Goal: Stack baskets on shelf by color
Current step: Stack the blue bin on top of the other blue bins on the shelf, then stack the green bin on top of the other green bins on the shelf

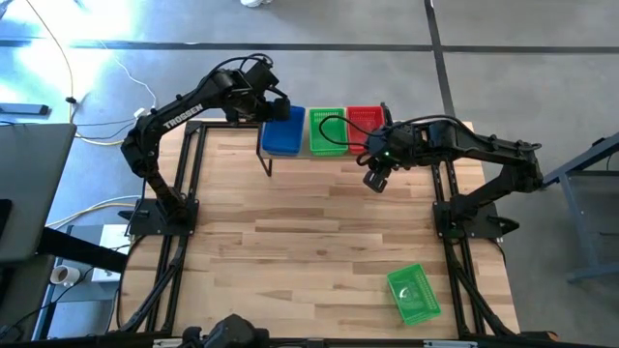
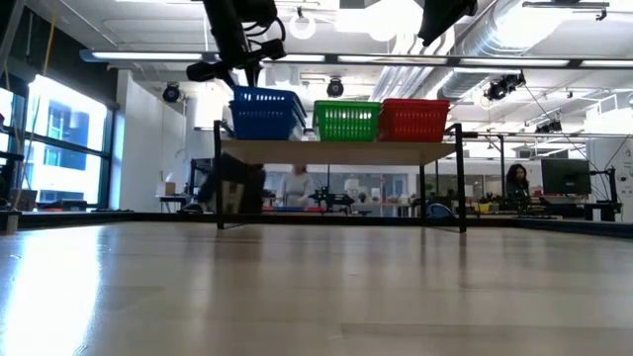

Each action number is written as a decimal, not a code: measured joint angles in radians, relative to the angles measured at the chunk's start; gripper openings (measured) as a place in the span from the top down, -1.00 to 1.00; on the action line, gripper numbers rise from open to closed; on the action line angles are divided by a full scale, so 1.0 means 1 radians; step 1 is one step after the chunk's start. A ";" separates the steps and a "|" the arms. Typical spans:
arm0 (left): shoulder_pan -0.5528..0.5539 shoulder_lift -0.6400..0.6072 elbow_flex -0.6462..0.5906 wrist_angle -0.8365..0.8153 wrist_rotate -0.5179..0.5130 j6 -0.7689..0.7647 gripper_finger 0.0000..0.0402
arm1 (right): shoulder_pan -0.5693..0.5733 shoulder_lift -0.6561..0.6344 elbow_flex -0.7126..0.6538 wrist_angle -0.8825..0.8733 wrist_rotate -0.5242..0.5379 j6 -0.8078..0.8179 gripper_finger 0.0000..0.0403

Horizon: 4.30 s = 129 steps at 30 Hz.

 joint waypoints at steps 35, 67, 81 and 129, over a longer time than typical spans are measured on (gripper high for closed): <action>-0.011 -0.035 0.002 -0.013 0.023 0.283 0.59 | 0.008 0.000 0.000 -0.043 -0.157 0.009 0.35; -0.501 -0.117 0.001 -0.103 0.050 0.516 0.59 | 0.593 0.000 0.000 -0.187 -0.231 0.639 0.35; -0.688 -0.134 -0.084 -0.013 0.066 0.468 0.59 | 0.874 0.130 0.001 -0.144 -0.224 0.771 0.35; -0.891 -0.132 -0.100 0.154 0.043 0.363 0.59 | 1.196 0.548 0.001 0.050 -0.171 0.546 0.35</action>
